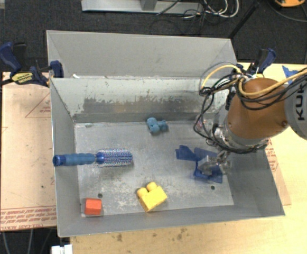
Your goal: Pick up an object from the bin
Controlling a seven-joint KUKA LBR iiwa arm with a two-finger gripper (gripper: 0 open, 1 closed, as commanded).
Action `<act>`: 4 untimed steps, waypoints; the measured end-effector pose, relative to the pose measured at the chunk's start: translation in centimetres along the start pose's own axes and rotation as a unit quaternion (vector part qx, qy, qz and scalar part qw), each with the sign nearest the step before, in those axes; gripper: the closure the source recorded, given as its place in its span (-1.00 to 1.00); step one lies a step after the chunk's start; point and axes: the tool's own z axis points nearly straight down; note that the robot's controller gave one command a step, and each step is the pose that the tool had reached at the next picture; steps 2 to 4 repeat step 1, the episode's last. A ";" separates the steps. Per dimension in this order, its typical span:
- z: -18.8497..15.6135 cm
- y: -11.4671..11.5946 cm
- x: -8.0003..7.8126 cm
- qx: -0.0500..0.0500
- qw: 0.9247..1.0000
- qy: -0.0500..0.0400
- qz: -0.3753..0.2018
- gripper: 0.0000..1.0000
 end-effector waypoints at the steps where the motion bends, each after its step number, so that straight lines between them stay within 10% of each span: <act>1: -1.4 0.0 -0.1 0.001 1.000 0.000 0.002 1.00; 4: -1.4 0.0 -0.1 0.001 1.000 0.000 0.002 1.00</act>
Offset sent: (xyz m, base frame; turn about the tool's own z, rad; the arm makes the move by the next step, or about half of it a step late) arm 0.0000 -0.0002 0.0133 0.0000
